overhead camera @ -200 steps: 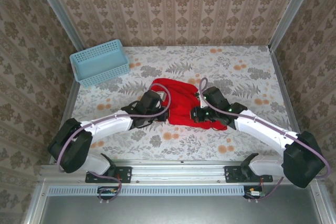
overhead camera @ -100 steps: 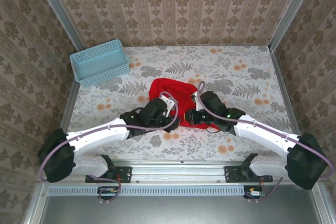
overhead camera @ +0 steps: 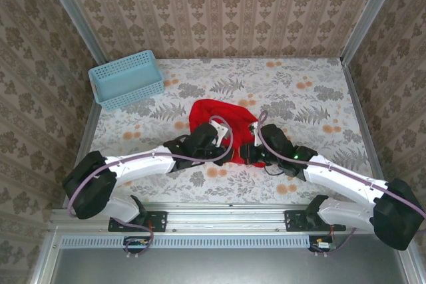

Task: Fold the inside-out t-shirt
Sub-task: Turn the T-shirt inside out at the center of the table.

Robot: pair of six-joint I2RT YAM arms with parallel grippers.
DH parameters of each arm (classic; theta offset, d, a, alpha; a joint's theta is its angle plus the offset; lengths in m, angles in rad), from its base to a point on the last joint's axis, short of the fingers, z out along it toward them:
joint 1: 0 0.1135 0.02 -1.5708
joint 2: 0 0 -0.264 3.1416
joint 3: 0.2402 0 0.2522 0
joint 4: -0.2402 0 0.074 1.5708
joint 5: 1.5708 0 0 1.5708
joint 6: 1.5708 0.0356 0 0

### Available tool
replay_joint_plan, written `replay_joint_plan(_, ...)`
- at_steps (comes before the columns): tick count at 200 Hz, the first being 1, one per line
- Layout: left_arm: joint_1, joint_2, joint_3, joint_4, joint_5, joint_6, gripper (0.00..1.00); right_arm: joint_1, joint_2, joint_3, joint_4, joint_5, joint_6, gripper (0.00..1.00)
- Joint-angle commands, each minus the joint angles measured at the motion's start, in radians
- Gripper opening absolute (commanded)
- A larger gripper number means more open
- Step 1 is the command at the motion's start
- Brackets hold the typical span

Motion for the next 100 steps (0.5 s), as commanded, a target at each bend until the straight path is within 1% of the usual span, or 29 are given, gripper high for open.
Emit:
replay_joint_plan(1,0.014,0.031,0.017,-0.049,-0.104,-0.008,0.37,0.003,-0.010,-0.013,0.024,0.008,0.014,0.00)
replay_joint_plan(10,0.026,0.036,0.023,-0.073,-0.147,-0.012,0.41,0.003,-0.010,-0.014,0.017,0.007,0.010,0.00)
replay_joint_plan(24,0.051,0.048,0.032,-0.089,-0.165,-0.010,0.41,0.002,-0.015,-0.016,0.009,0.002,0.007,0.00)
replay_joint_plan(34,0.075,0.066,0.041,-0.099,-0.169,-0.017,0.37,0.003,-0.017,-0.020,0.010,-0.011,0.005,0.00)
replay_joint_plan(51,0.121,0.099,0.058,-0.100,-0.149,-0.031,0.28,0.003,-0.007,-0.024,0.017,-0.040,-0.002,0.00)
replay_joint_plan(61,0.143,0.117,0.065,-0.089,-0.130,-0.032,0.24,0.004,0.005,-0.026,0.021,-0.060,-0.005,0.00)
replay_joint_plan(70,0.152,0.124,0.071,-0.085,-0.127,-0.032,0.23,0.004,0.017,-0.028,0.018,-0.068,-0.010,0.00)
replay_joint_plan(88,0.154,0.132,0.085,-0.078,-0.114,-0.013,0.22,0.006,0.034,-0.029,0.000,-0.043,-0.009,0.00)
replay_joint_plan(100,0.153,0.132,0.086,-0.060,-0.090,-0.005,0.18,0.006,0.034,-0.027,-0.037,0.021,0.004,0.00)
